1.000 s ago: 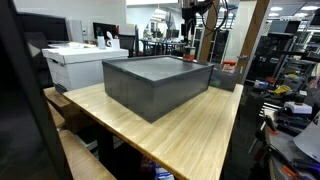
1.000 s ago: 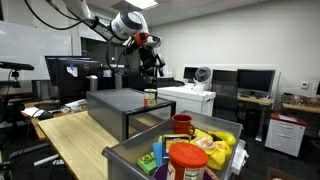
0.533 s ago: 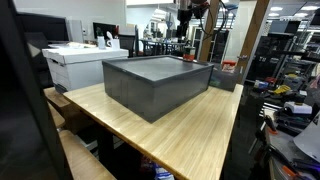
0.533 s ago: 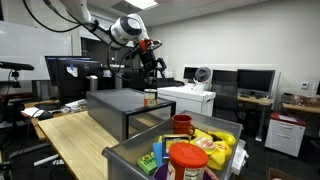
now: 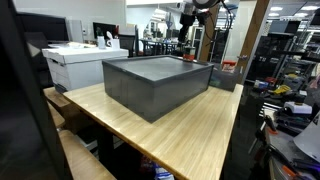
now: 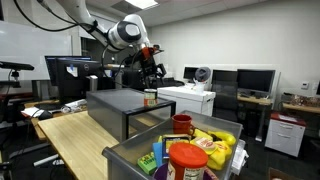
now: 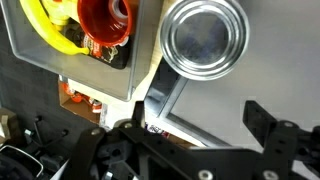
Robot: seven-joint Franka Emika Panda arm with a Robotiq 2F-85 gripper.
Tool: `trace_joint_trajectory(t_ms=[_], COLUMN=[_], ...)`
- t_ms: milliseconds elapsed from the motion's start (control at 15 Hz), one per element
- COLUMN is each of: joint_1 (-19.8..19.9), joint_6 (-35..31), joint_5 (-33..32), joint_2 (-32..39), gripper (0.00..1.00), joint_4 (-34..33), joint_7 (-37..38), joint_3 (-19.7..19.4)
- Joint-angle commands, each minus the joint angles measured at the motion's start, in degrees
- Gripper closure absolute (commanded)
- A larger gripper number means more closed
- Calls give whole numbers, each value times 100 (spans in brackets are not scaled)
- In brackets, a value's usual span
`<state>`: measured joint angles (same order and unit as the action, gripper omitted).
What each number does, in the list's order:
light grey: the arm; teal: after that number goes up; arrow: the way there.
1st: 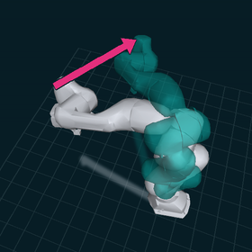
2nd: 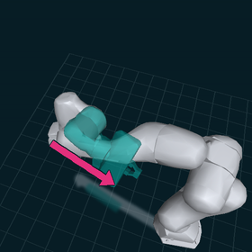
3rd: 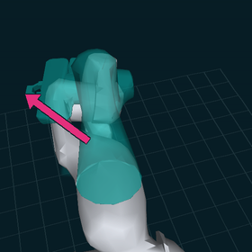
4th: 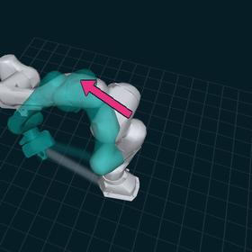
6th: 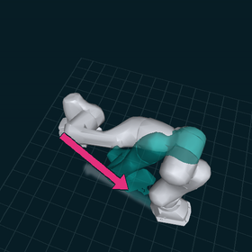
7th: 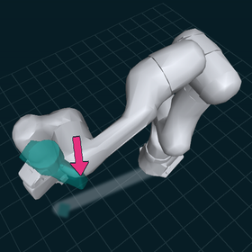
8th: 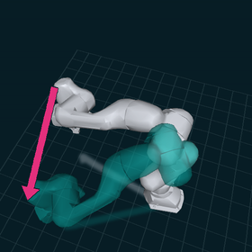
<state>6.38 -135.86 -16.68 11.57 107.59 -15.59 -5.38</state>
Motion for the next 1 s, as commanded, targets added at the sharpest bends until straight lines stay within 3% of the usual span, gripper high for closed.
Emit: trace_joint_trajectory(t_ms=[0,933], joint_1=[101,74], joint_6=[-188,-194], joint_5=[342,1529], joint_2=[-535,-1577], gripper=[0,0], joint_4=[579,1600], joint_7=[-585,-1690], joint_3=[78,-203])
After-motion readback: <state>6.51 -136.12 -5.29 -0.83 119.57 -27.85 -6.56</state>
